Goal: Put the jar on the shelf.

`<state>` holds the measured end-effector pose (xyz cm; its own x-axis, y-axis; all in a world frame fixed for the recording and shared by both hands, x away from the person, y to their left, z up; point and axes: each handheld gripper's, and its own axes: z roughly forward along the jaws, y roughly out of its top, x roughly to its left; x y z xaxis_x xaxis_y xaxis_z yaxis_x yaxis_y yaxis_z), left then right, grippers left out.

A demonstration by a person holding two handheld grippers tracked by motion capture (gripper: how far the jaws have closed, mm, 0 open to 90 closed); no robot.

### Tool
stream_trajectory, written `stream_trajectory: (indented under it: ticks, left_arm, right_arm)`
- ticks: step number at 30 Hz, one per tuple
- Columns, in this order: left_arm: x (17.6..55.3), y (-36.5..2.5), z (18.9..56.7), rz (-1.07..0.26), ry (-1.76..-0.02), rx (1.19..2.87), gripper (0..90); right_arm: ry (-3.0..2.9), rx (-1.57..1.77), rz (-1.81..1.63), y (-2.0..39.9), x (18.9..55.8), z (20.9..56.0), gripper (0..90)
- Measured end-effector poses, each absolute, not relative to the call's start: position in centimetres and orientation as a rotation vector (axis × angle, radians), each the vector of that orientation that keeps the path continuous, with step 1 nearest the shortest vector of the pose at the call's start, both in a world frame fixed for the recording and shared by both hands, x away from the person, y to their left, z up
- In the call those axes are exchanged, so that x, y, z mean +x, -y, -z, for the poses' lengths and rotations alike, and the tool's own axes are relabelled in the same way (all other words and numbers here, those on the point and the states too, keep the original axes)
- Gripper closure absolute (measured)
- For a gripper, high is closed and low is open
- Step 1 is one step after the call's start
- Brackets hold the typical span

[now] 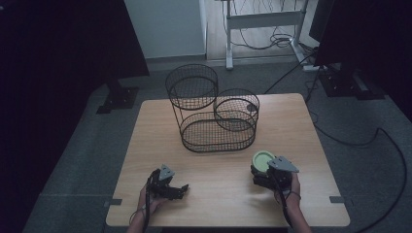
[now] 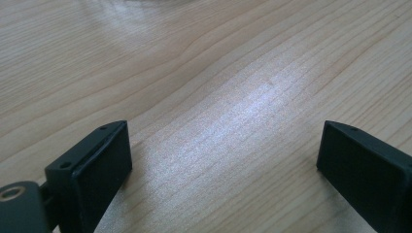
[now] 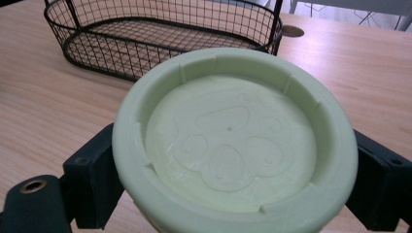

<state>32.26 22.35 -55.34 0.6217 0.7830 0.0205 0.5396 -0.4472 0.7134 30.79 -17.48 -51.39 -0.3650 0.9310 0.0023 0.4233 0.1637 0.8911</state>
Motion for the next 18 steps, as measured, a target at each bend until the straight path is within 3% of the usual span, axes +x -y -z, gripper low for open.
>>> stream_trajectory:
  ticks: [18]
  left_arm:
    - [32.3, -22.3, 55.3, -0.461, -1.035, 2.161, 4.7]
  right_arm:
    - [-1.876, 1.222, -1.188, 15.5, 31.5, 49.3, 11.0]
